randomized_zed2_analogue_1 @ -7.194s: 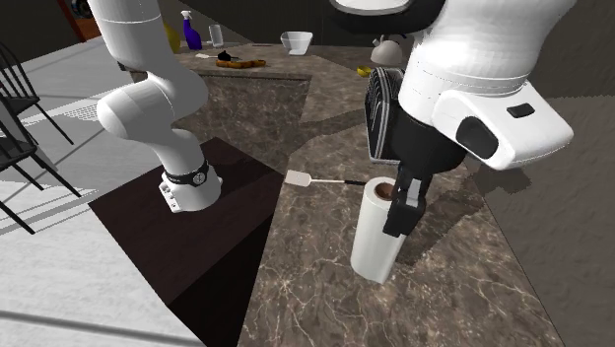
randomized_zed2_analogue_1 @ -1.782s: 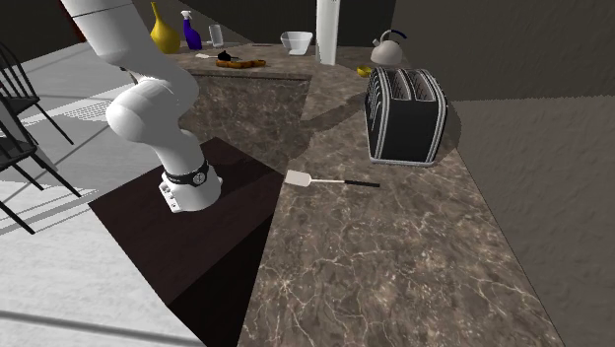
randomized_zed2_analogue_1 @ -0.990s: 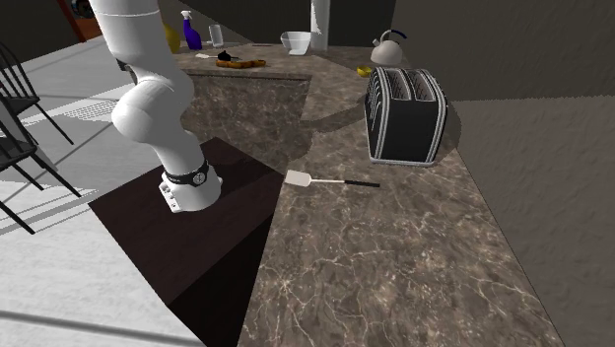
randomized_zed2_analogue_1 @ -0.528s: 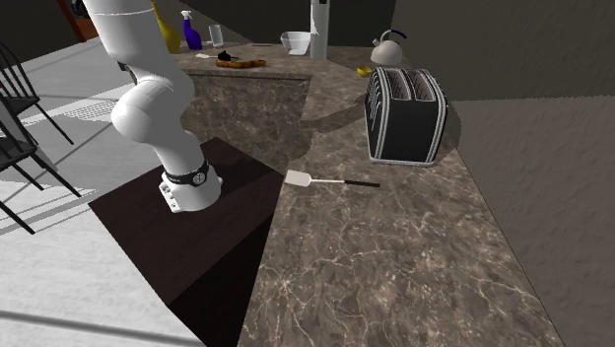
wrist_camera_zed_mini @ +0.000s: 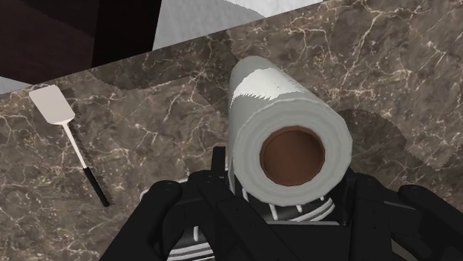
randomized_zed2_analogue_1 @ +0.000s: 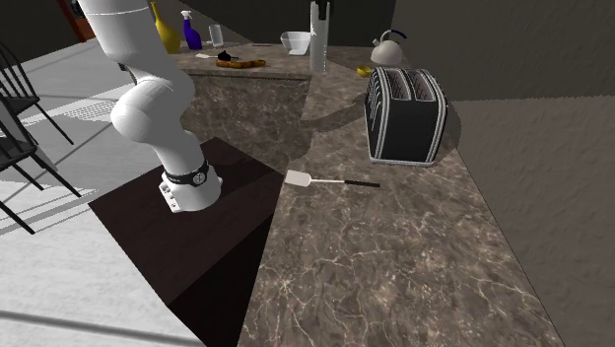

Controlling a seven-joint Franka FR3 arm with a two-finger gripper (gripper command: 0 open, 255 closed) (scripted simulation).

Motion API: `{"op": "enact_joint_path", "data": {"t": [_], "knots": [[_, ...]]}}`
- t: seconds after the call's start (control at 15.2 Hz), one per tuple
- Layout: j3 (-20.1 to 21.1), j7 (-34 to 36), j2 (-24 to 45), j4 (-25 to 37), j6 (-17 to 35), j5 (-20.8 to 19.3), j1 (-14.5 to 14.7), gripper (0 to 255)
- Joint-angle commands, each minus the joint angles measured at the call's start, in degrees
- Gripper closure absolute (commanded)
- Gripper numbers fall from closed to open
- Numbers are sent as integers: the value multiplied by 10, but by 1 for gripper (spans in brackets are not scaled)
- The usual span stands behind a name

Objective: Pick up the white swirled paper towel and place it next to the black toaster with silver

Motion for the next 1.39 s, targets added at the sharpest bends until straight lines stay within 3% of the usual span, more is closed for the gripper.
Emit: {"op": "enact_joint_path", "data": {"t": [0.0, 1.32], "knots": [[-1, -4, -6, -21, 16, 4, -1, 255], [0, -15, -11, -179, 171, 10, 0, 255]]}}
